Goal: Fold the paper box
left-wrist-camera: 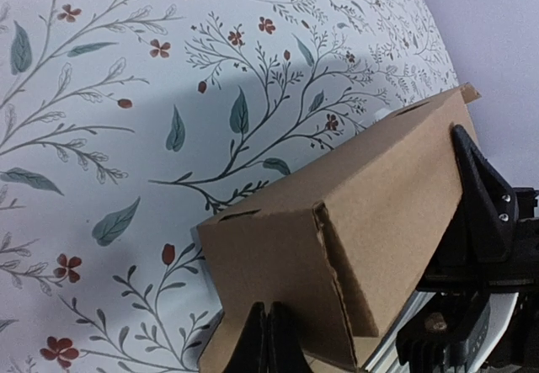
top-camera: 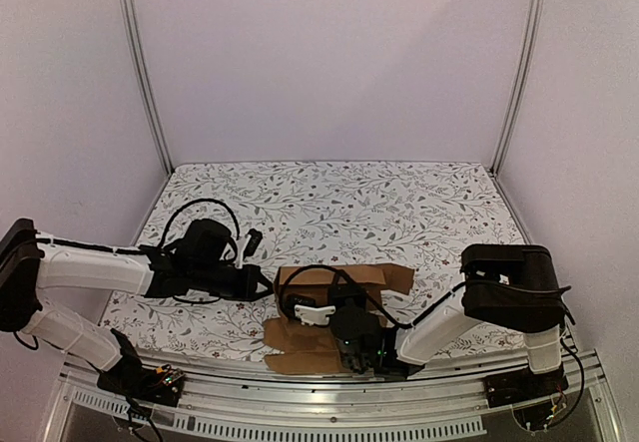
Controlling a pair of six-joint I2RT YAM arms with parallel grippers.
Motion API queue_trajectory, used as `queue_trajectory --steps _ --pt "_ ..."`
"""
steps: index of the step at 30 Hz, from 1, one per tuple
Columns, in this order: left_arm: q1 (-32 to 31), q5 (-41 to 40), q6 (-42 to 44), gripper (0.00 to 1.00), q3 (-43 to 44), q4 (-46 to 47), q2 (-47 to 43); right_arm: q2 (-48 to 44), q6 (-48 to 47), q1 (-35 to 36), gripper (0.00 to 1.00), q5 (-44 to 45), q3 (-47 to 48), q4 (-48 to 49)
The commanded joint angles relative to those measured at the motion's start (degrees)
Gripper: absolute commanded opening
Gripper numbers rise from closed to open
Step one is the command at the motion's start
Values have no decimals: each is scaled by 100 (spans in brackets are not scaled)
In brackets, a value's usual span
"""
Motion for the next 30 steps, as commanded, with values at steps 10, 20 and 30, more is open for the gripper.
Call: queue_trajectory --steps 10,20,30 --pt "-608 -700 -22 21 -164 -22 -275 128 283 80 0 147 -144 -20" --pt "-822 -878 130 31 -340 98 -478 34 419 87 0 85 -180 -261" --pt "-1031 -943 154 39 -455 356 -440 -121 713 78 0 -2 -154 -701"
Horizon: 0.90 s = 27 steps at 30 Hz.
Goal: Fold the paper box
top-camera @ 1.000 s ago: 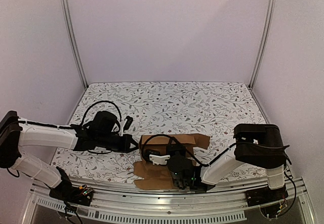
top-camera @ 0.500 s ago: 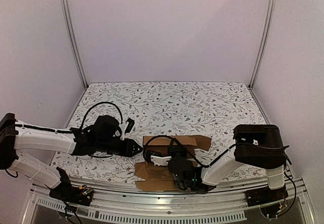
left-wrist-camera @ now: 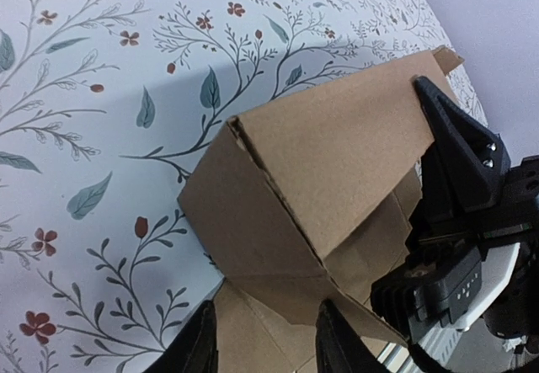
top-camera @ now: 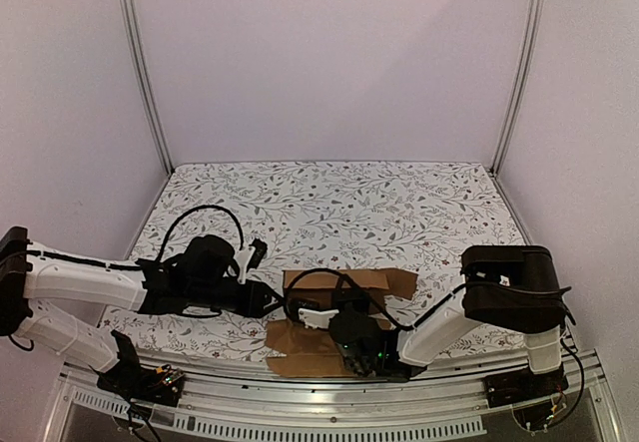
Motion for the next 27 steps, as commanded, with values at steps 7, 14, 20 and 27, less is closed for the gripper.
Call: queue_trajectory --steps 7,14,20,27 --pt "-275 -203 189 47 -32 359 181 -355 646 49 0 -236 -38 -920" --pt "-325 -320 321 52 165 456 528 -722 1463 50 0 -583 -5 -2242" --pt "-346 -343 314 56 259 634 691 -991 2153 46 0 -873 52 -3264" --pt "-397 -385 338 59 363 721 771 -1135 2783 48 0 -1218 263 -4354"
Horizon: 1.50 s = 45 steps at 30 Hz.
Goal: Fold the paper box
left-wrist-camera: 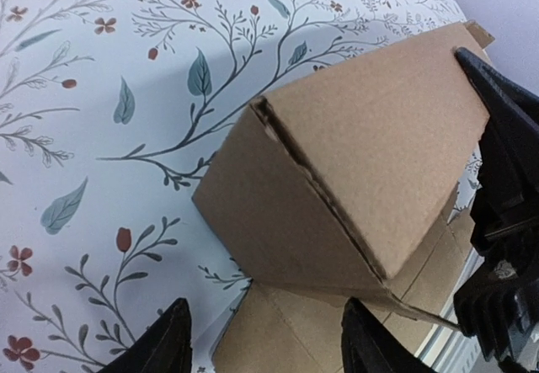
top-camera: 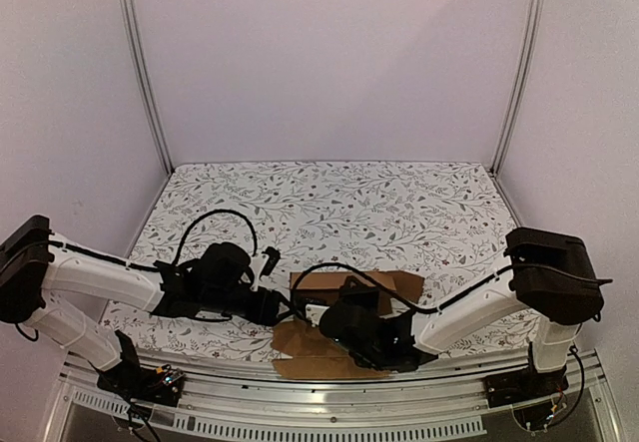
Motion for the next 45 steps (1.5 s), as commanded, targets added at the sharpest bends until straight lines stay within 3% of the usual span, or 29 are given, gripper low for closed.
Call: queue_trajectory --steps 1,20,28,31,38,45 --pt "-124 -99 75 60 228 404 58 -122 723 53 0 -749 207 -1217" --pt "-340 -263 94 64 396 418 199 -213 1554 -112 0 -1347 632 -2733" --pt "-375 -335 108 64 412 468 318 -310 1736 -118 0 -1328 687 -2942" --pt "-395 -298 106 60 446 473 385 -292 1793 -115 0 -1236 739 -2939" --pt "-453 -252 145 41 584 375 475 -185 1971 -119 0 -1021 983 -2961" --pt "-558 -318 181 38 637 244 416 -154 2153 -115 0 -872 1324 -3101"
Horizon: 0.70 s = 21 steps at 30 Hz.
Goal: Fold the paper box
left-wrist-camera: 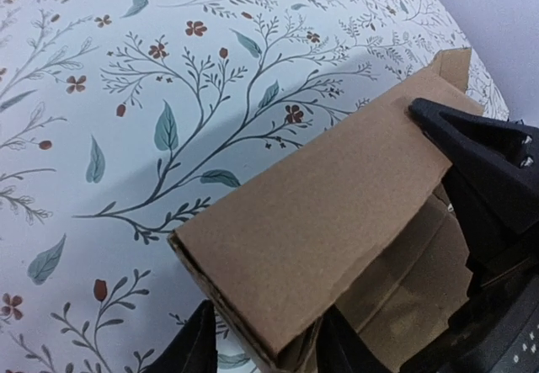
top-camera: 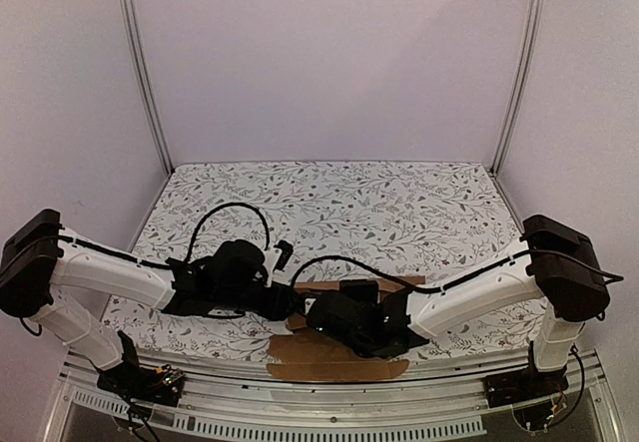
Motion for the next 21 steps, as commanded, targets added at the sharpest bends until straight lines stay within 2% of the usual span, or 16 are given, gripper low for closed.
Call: queue_trajectory --steps 1,11,13,21 --pt "-255 54 99 38 188 21 -2 88 263 19 0 -68 435 20" --pt "-390 -399 92 40 267 -185 -110 -4 875 23 0 -435 895 -916" --pt "-403 -473 72 37 290 -183 -89 -48 1052 28 0 -553 916 -1044" --pt "-435 -633 71 14 444 -254 29 -124 1663 59 0 -956 1083 -1542"
